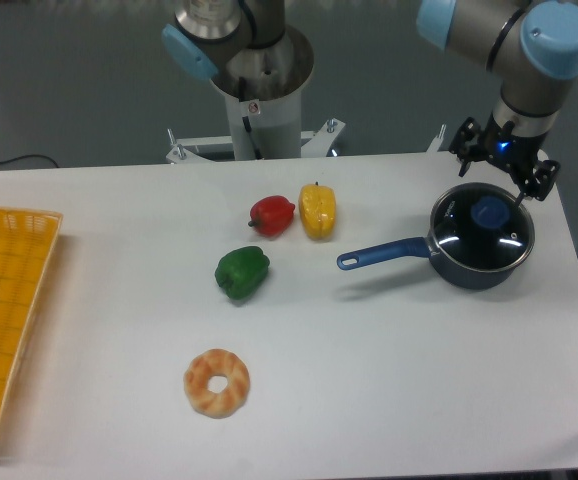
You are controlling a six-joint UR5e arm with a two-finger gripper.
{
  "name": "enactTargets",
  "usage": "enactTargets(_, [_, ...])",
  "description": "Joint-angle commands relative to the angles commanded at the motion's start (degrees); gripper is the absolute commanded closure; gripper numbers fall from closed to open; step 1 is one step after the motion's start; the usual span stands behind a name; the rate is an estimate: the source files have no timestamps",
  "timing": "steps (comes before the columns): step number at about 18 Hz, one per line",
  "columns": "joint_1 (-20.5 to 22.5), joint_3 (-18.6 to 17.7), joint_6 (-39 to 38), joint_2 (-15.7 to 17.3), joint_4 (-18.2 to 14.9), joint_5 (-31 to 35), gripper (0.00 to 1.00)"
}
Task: Open the lid
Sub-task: 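Move the gripper over the saucepan lid's blue knob and descend, then lower the gripper further around the blue knob of the lid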
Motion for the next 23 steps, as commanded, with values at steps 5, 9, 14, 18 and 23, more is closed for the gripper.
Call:
enactTargets(5, [0.97, 0.52, -2.36, -0.97, 0.53, -0.09, 0.0])
enactTargets(9, [0.71, 0.79, -6.14, -1.75, 1.49, 0.0, 0.0])
enactTargets(14, [0.53, 0.79, -7.73, -2.81, 1.67, -0.79, 0.0])
enactTargets(18, [0.18, 0.7, -8.35, -3.34, 1.67, -0.62, 0.0])
enactTargets(23, [0.62, -0.17, -8.09, -3.52, 2.11, -0.62, 0.0])
